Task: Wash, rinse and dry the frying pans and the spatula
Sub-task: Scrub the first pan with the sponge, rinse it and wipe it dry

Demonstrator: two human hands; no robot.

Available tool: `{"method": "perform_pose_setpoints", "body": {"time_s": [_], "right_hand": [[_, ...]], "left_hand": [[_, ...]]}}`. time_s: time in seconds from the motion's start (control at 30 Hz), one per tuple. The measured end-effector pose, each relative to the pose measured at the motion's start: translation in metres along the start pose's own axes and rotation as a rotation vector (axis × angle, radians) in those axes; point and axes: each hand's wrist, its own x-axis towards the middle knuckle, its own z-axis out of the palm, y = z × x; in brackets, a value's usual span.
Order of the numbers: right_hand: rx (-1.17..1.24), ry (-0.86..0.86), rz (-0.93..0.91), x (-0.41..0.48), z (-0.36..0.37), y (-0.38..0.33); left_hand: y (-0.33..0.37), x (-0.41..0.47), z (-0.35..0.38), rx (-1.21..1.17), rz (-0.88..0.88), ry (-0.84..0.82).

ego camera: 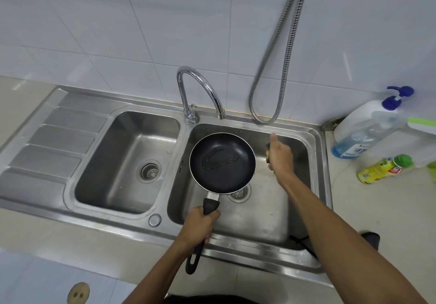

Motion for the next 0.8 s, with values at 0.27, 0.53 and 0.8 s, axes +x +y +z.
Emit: {"method": "perform_pose_setpoints", "body": {"time_s": [0.27,0.53,0.8], "right_hand": [[-0.543,0.313,-0.283,0.042,-0.118,0.038],[-1.001,0.092,-0.112,0.055,-0.123,0.161],[-1.083,0.112,-0.106,0.057,-0.127,0.139]], "left_hand": [[0.000,0.005,0.014,-0.046,-0.025,-0.041],[-0.002,0.006,0.025,-0.014,-0.061,-0.069],[0.005,0.010,0.031,-0.052,-0.079,-0.093]]}}
